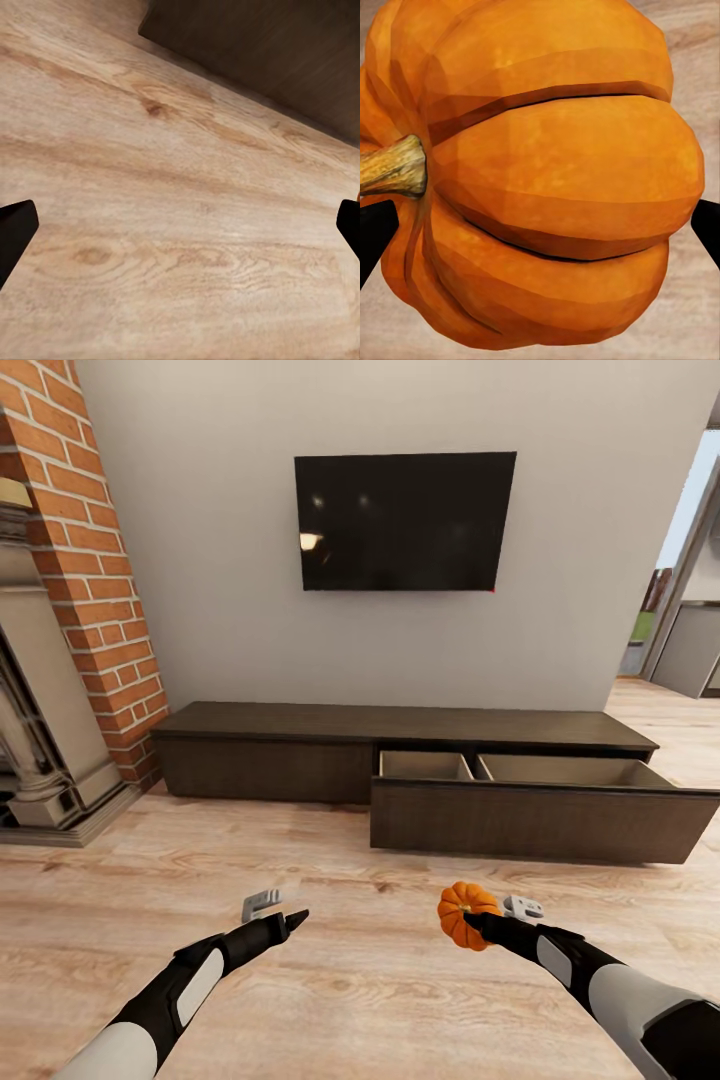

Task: Place each of the two pumpkins and all three candles from the living room inside a cabinet in the living room (use any cabinet), then make sure every cabinet is closed, and position the cauldron so it is next to a table in the living room.

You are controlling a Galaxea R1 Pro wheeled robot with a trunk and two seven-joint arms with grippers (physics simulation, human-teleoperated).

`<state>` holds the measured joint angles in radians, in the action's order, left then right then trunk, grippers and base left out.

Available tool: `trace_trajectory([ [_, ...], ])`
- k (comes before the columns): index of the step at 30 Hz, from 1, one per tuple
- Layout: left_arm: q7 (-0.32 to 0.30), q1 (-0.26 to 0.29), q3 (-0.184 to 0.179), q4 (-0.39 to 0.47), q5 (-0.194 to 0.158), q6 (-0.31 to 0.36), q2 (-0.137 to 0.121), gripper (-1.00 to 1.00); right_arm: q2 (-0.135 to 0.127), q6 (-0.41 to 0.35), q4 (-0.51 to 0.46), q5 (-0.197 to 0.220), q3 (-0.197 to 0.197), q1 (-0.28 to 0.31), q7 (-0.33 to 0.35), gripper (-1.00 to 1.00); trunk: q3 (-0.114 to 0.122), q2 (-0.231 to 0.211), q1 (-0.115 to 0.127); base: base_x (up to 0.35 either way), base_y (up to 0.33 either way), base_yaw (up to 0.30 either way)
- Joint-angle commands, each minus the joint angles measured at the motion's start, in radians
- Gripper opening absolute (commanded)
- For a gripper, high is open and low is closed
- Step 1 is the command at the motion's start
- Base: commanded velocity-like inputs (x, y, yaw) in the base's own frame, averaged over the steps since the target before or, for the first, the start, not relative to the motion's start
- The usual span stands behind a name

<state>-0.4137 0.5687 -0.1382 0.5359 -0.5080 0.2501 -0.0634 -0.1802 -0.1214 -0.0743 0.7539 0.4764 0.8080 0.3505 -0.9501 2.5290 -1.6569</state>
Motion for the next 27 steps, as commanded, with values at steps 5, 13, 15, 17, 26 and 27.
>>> trace_trajectory([
  [5, 0.002, 0.000, -0.005, -0.004, -0.010, 0.006, -0.001, 1.00, 0.000, -0.006, -0.001, 0.010, 0.005, 0.000, 0.001, -1.00, -0.001, 0.000, 0.000, 0.000, 0.000, 0.002],
  [13, 0.003, 0.000, -0.005, -0.005, -0.010, 0.006, -0.001, 1.00, 0.008, -0.006, -0.002, 0.010, 0.005, -0.001, 0.004, -1.00, 0.000, 0.000, 0.000, 0.000, 0.000, 0.053],
  [15, 0.003, 0.000, -0.005, -0.005, -0.010, 0.006, -0.001, 1.00, 0.011, -0.006, -0.002, 0.010, 0.006, -0.001, 0.004, -1.00, 0.000, 0.000, 0.000, 0.000, 0.000, 0.235],
  [17, 0.004, 0.001, -0.005, -0.005, -0.010, 0.006, -0.001, 1.00, 0.012, -0.006, -0.002, 0.005, 0.018, -0.002, 0.002, -1.00, 0.000, 0.000, 0.000, 0.000, 0.000, 0.273],
  [26, 0.004, 0.000, -0.004, -0.005, -0.010, 0.006, -0.001, 1.00, 0.018, 0.016, -0.002, -0.059, 0.107, -0.003, 0.005, -1.00, 0.000, 0.000, 0.000, 0.000, 0.000, 0.115],
  [27, 0.004, 0.000, -0.004, -0.005, -0.010, 0.006, -0.001, 1.00, 0.020, 0.017, -0.002, -0.060, 0.108, -0.003, 0.005, -1.00, 0.000, 0.000, 0.000, 0.000, 0.000, 0.018],
])
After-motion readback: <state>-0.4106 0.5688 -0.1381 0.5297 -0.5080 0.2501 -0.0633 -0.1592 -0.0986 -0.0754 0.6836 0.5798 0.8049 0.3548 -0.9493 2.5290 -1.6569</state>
